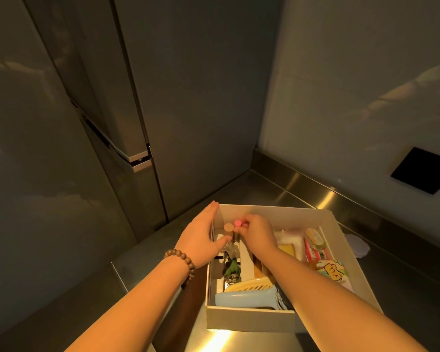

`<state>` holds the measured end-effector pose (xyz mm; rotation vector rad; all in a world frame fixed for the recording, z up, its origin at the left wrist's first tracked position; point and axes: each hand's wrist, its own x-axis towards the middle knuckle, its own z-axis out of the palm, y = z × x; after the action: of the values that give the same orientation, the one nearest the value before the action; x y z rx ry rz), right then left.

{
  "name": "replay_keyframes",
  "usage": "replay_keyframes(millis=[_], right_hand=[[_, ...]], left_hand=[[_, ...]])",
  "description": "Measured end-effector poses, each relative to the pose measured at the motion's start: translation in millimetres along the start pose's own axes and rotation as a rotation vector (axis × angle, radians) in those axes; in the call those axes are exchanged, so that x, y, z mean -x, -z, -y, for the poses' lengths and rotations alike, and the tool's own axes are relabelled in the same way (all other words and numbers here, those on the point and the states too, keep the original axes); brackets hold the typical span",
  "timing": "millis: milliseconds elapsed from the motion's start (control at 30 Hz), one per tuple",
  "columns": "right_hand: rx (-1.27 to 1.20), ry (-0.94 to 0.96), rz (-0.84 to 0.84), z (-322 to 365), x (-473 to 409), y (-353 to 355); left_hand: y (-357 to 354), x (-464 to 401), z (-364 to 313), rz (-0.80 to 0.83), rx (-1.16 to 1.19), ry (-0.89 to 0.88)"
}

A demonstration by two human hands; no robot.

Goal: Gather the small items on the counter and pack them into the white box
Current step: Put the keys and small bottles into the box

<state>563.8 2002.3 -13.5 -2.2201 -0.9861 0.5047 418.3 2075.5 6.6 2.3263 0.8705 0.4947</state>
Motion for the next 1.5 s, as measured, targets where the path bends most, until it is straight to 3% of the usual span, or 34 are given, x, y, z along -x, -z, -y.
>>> replay_keyframes(millis=[167,333,467,633,1033,1333,1500], right_hand=[[0.016,-0.039,-0.021,2.8,6.4,9.3],[-0.151,0.034,-0.028,3.7,28.4,42.4],[-0.079,0.096,-0.163,-7.0,54.1,84.7],[0.01,0.119,-0.349,-52.2,100.9,146.7],[0.09,-0.321,-0.547,-255.4,252.2,261.7],[0.411,-0.585,-0.434,-384.1,282.6,295.6],[0.421,-0.735,-0.401,-426.7,268.2,299.8]], left_hand=[[4.4,1.2,-5.0,0.021,-0.004,0.001],[7.6,4.5,-27.3,-0.008,-0.07,-0.035],[1.1,3.7,-62.9,-0.043,-0.082,-0.114],[-34.8,1.1,-132.1,0.029,-0.089,-0.271],[-214.5,60.3,-306.3,0.273,-0.032,-0.562],[-332.0,62.8,-316.1,0.398,-0.341,-0.483],[-358.8,48.6,-307.5,0.391,-0.462,-0.4]])
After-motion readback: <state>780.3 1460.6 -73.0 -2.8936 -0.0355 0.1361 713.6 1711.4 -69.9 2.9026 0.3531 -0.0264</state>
